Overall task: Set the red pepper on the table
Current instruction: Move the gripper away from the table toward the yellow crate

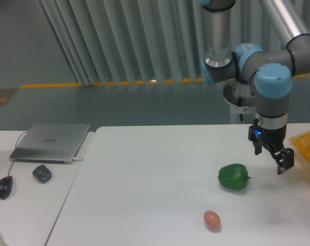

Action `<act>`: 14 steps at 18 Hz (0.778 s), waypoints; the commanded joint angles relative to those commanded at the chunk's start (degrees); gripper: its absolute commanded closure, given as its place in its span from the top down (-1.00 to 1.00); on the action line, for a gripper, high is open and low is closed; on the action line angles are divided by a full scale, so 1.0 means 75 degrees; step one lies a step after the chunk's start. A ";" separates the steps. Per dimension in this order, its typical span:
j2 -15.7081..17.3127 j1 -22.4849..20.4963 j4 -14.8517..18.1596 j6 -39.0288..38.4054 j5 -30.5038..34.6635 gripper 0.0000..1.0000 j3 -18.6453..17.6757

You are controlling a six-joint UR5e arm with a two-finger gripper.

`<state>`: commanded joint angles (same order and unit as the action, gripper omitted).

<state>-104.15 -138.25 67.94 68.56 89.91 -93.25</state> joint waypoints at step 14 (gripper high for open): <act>0.0129 -0.1148 0.0233 0.3827 0.0129 1.00 -0.0035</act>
<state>-103.18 -146.86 69.69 97.26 90.88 -93.52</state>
